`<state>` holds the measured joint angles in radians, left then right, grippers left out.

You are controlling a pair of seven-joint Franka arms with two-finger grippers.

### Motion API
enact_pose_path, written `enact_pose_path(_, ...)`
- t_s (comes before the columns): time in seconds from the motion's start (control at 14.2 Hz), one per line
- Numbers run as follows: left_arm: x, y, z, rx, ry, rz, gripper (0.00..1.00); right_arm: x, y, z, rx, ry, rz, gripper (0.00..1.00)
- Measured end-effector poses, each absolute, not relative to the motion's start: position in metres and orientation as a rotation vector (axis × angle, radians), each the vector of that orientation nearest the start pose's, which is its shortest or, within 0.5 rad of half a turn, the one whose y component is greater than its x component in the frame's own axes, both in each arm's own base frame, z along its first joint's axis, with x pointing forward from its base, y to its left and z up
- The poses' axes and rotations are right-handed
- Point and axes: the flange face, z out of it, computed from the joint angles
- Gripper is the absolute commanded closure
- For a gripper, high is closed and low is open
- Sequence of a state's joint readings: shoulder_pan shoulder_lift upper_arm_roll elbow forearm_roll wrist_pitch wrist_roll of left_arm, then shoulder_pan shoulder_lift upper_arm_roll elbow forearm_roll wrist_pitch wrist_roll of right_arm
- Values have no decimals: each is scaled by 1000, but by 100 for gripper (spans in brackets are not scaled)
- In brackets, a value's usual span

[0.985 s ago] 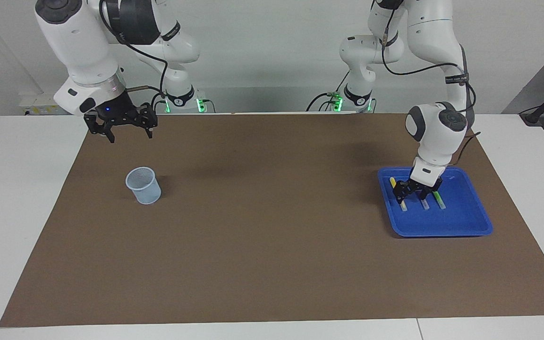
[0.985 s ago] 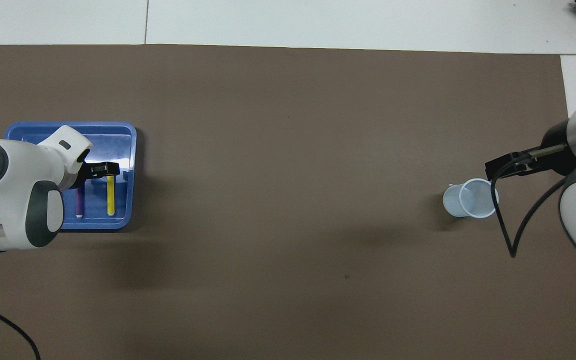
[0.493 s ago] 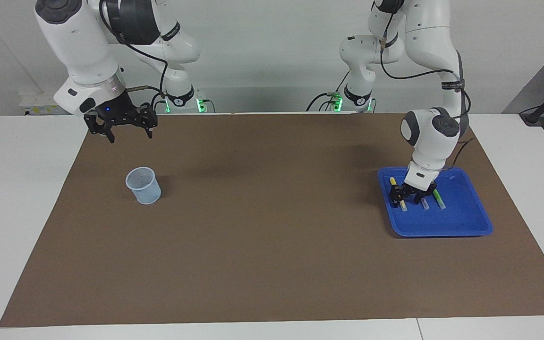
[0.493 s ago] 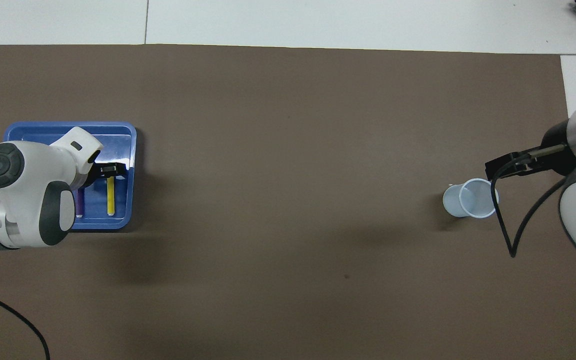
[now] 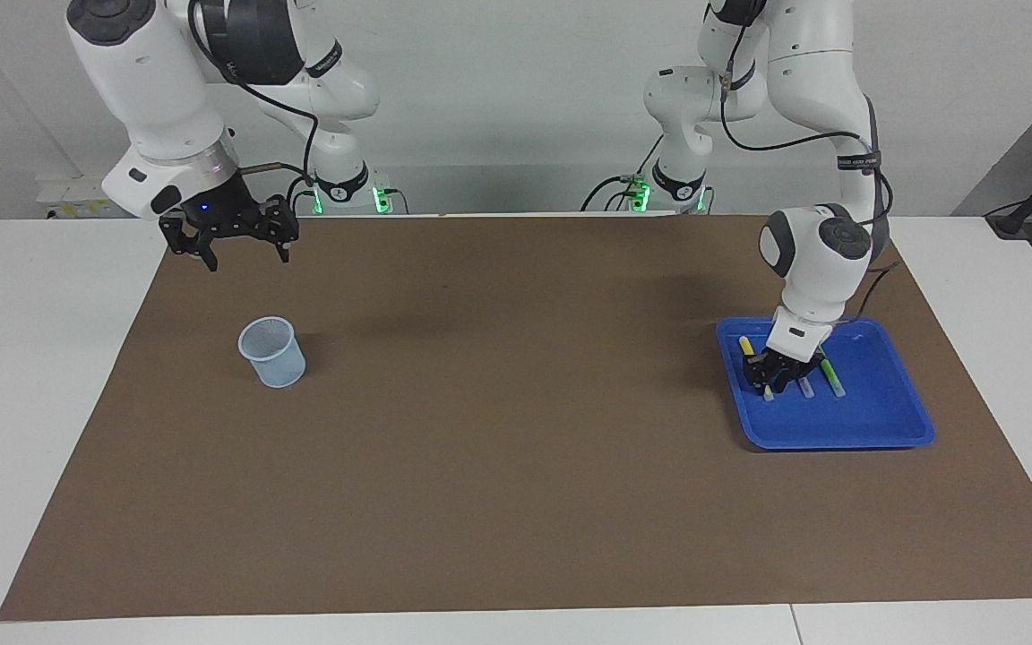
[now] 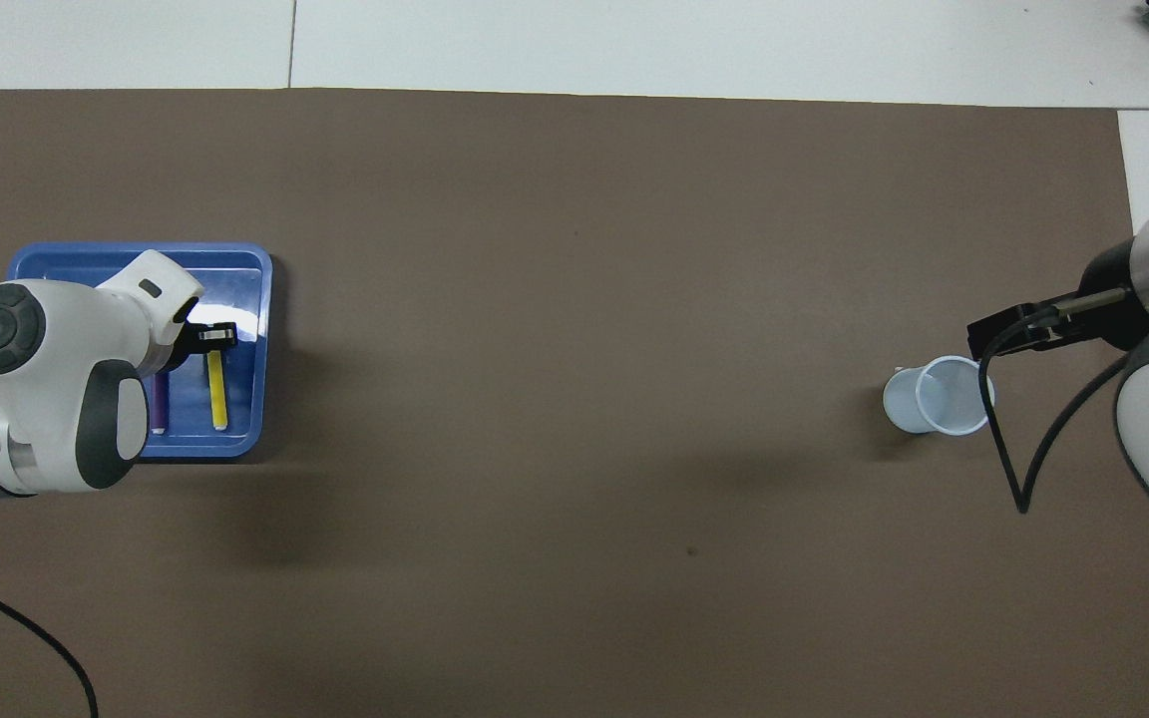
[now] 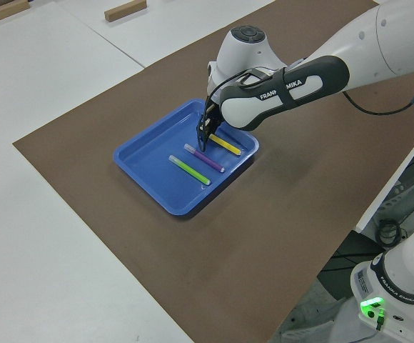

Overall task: Transfer and insert pens with both arms
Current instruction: 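Lower the left gripper over the yellow pen in the blue tray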

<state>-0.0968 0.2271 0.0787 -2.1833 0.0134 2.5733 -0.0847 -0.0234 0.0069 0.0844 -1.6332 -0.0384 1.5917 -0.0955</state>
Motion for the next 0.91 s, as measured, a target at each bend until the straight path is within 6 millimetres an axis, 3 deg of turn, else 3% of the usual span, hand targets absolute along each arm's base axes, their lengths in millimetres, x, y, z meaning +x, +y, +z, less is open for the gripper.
enact_pose_path(0.49,572,-11,301,-3115,-88,-213,100,555,30,593,-3168,-251,78,0)
enact_pose_path(0.91,577,-9,312,-3114,-99,-71,100,555,30,593,-3168,-251,78,0)
